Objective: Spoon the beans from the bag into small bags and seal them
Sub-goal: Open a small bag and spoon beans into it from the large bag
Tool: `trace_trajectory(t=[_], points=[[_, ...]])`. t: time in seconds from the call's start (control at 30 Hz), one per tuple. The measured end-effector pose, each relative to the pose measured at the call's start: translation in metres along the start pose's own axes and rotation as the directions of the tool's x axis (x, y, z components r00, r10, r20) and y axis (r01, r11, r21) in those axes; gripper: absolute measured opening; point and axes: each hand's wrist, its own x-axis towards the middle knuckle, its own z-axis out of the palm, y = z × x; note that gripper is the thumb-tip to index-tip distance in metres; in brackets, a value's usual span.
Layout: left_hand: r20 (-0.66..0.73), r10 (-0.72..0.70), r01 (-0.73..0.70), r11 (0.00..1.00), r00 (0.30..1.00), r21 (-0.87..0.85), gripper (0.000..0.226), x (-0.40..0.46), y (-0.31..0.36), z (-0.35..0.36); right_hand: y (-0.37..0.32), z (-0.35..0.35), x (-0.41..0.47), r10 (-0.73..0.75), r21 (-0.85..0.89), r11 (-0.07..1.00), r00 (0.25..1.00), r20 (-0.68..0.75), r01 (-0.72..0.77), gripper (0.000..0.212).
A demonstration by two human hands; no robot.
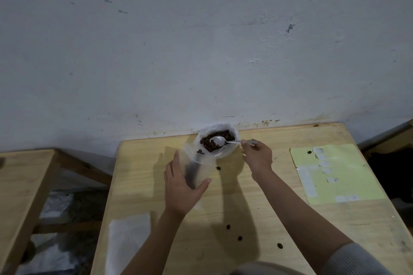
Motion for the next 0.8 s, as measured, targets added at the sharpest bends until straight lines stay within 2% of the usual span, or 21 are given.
trace_trajectory(t=[0.1,0.13,0.17,0.23,0.27,0.33,0.4,0.43,0.57,0.67,0.8], points=[[-0.026,-0.018,0.016,0.996,0.999,-0.085,0.120,-0.005,0.011,-0.003,-0.002,-0.003,-0.009,0.089,-0.070,0.993,0.995,-0.034,-0.091,0.063],[-0.042,-0.009,0.005,0.995,0.999,-0.099,0.120,-0.006,0.014,-0.004,-0.004,-0.005,-0.019,0.083,-0.091,0.992,0.994,-0.077,-0.090,0.072],[-0.056,0.003,-0.010,0.994,0.998,-0.112,0.120,-0.008,0.018,-0.005,-0.005,-0.007,-0.031,0.030,-0.095,0.995,0.993,-0.114,-0.041,0.071],[-0.071,0.024,-0.033,0.990,0.997,-0.139,0.120,-0.010,0.024,-0.005,-0.007,-0.011,-0.058,-0.197,-0.065,0.979,0.976,-0.088,0.191,0.045],[-0.071,0.030,-0.041,0.988,0.997,-0.152,0.120,-0.012,0.027,-0.006,-0.009,-0.012,-0.071,-0.300,-0.033,0.954,0.954,-0.016,0.299,0.029],[-0.065,0.038,-0.049,0.983,0.997,-0.179,0.121,-0.015,0.033,-0.006,-0.012,-0.013,-0.095,-0.382,0.034,0.923,0.901,0.204,0.384,0.008],[-0.069,0.049,-0.062,0.978,0.996,-0.199,0.123,-0.018,0.039,-0.006,-0.012,-0.012,-0.109,-0.373,0.036,0.921,0.848,0.375,0.389,0.009],[-0.068,0.052,-0.065,0.975,0.996,-0.212,0.124,-0.021,0.041,-0.007,-0.012,-0.011,-0.113,-0.375,0.038,0.919,0.835,0.402,0.393,0.009],[-0.007,0.068,-0.066,0.937,0.998,-0.344,0.126,-0.034,0.048,-0.016,-0.014,-0.010,-0.125,-0.462,0.128,0.886,0.829,0.316,0.445,0.013],[-0.023,0.084,-0.086,0.910,0.996,-0.405,0.102,-0.040,0.045,-0.028,-0.015,-0.019,-0.128,-0.500,0.157,0.866,0.823,0.271,0.475,0.017],[-0.104,0.073,-0.112,0.887,0.992,-0.449,0.037,-0.041,0.053,-0.046,-0.014,-0.032,-0.131,-0.495,0.113,0.868,0.829,0.258,0.483,0.019]])
